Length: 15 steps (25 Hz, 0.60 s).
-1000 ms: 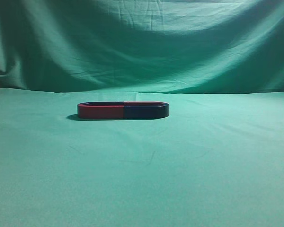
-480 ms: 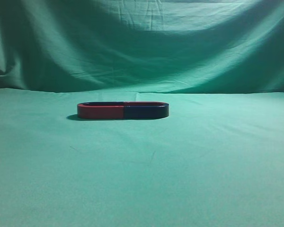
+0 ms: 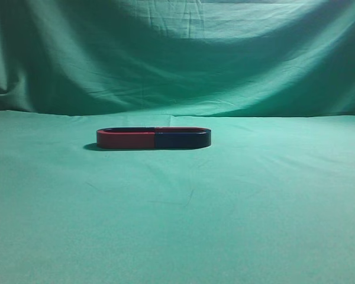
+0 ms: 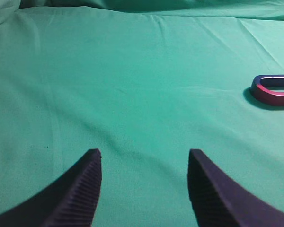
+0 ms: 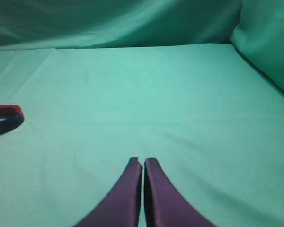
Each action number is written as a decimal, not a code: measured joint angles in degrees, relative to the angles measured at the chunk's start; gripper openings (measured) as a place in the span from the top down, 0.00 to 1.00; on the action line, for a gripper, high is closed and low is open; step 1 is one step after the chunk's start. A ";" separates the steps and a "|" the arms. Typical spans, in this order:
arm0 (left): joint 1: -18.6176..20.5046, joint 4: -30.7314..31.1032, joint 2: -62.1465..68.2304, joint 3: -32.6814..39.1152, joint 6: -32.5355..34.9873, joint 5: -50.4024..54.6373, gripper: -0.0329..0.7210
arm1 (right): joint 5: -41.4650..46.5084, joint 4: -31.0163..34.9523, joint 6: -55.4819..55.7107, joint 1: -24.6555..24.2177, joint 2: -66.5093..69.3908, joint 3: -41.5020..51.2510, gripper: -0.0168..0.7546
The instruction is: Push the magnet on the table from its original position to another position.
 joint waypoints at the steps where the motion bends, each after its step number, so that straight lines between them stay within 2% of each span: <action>1: 0.00 0.00 0.00 0.00 0.00 0.00 0.46 | -0.12 0.08 0.00 -0.28 -0.77 1.48 0.98; 5: 0.00 0.00 0.00 0.00 0.00 0.00 0.46 | -0.99 0.23 0.00 -0.67 -1.31 5.45 0.98; 15: 0.00 0.00 0.00 0.00 0.00 0.00 0.46 | -1.31 0.37 0.02 -0.67 -1.58 5.57 0.98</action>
